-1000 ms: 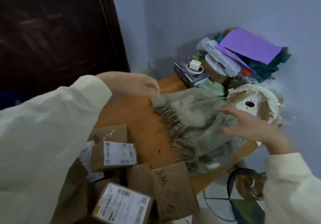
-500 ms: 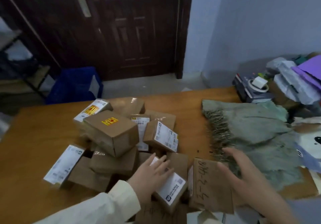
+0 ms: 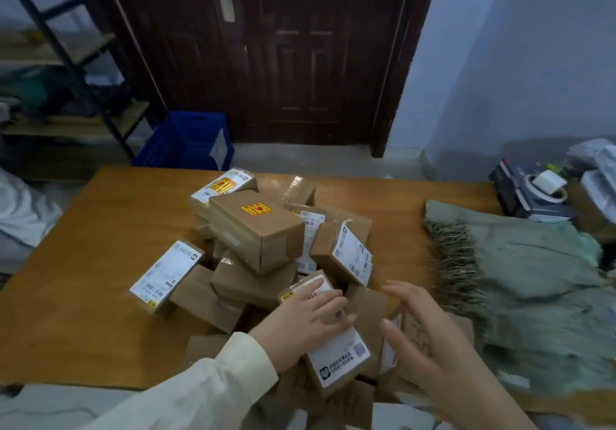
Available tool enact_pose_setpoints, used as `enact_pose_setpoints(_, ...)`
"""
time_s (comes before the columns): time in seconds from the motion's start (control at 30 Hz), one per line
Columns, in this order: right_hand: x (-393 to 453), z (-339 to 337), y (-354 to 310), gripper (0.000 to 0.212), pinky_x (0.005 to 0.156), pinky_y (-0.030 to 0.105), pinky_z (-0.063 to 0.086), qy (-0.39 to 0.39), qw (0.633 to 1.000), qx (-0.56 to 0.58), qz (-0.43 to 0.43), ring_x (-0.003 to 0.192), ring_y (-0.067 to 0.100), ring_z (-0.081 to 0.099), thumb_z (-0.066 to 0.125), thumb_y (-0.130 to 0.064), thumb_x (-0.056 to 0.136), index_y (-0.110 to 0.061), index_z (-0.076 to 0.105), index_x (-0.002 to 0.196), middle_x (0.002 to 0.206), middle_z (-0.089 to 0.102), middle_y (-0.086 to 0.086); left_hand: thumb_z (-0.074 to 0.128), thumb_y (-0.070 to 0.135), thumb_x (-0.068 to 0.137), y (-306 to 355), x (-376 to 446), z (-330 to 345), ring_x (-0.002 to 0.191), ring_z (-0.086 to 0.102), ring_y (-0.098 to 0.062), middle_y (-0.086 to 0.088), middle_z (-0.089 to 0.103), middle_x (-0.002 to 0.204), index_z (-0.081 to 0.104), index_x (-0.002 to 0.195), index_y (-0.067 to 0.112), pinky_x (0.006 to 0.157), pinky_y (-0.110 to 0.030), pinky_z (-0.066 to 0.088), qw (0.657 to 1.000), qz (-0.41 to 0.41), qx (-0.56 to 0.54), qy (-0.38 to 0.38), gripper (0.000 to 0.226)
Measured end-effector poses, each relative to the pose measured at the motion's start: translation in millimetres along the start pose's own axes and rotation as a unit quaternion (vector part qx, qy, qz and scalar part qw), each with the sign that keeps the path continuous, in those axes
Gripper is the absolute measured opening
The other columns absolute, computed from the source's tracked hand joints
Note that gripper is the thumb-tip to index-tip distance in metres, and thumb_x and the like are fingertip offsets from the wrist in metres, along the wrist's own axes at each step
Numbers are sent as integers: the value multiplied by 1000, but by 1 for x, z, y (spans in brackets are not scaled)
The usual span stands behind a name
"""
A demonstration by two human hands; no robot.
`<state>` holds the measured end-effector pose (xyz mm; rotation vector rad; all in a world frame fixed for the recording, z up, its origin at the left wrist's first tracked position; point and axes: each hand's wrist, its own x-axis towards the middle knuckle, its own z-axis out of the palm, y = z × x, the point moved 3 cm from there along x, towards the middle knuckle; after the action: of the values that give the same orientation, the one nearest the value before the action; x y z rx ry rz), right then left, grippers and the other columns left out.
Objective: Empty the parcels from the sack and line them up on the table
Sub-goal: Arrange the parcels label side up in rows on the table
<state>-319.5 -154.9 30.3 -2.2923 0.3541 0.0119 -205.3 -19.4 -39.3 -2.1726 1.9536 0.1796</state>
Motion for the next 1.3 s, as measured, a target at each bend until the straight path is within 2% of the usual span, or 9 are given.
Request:
enact_pose_setpoints(0.1,1,25,-15,49,91,3,33,-18,999,-7,46,111,-21,38,40,-67,80,-51,25,124,123,32,-36,80,33,57,-12,-30,-18,126,49,-19,-1,54,128,42,134,25,107,-43,37,996,9,26,86,86)
enact_pose_setpoints(0.27,5,76,-39,91,93,32,51,-58,986,92,123,112,-1,53,46,-84,55,-39,33,133,127,48,-23,73,34,69,-35,-75,-40,131,40,-20,-1,40,134,34,139,25,110,-44,36,981,-6,50,188,81)
enact_pose_setpoints(0.37,9,96,-62,73,86,35,55,6,966,209,152,102,5,60,55,-66,64,-32,42,127,117,55,-12,73,33,70,-50,-103,-33,138,30,-23,-4,32,143,22,145,23,113,-44,30,971,-72,-15,227,92)
enact_pose_setpoints(0.43,12,113,-74,48,76,31,58,32,938,295,179,95,7,64,57,-47,79,-32,44,123,111,60,-9,70,28,74,-65,-129,-28,138,23,-16,-1,23,147,17,146,23,116,-34,23,925,-171,-158,300,90)
enact_pose_setpoints(0.63,37,200,-120,50,94,43,51,47,902,382,195,105,13,64,64,-48,76,-34,48,121,114,65,-8,49,63,70,-85,-193,17,127,30,17,35,34,133,29,128,53,98,-6,33,628,-287,-647,323,62)
enact_pose_setpoints(0.73,55,242,-149,28,98,35,48,14,909,375,180,107,4,58,53,-39,92,-37,45,119,114,61,-18,58,50,75,-98,-213,41,132,38,-3,15,39,141,31,138,37,106,-27,41,593,-341,-639,351,69)
enact_pose_setpoints(0.9,89,286,-182,18,78,13,42,-47,945,304,108,101,-5,53,43,-34,97,-43,42,112,107,53,-29,62,20,86,-133,-257,69,109,58,2,17,58,122,38,137,31,87,-17,52,520,-417,-655,357,57)
enact_pose_setpoints(1.07,132,346,-223,41,87,15,38,-86,971,222,28,110,0,49,41,-30,97,-29,33,137,129,49,-18,60,23,88,-164,-307,100,109,61,-4,14,62,121,42,133,33,96,-30,49,445,-497,-633,393,50)
enact_pose_setpoints(1.3,160,448,-236,42,79,16,47,-123,965,199,118,111,9,58,44,-28,96,-25,33,136,133,53,-9,58,16,90,-199,-356,181,104,62,-9,2,63,119,47,131,22,75,-14,53,426,-567,-615,345,43)
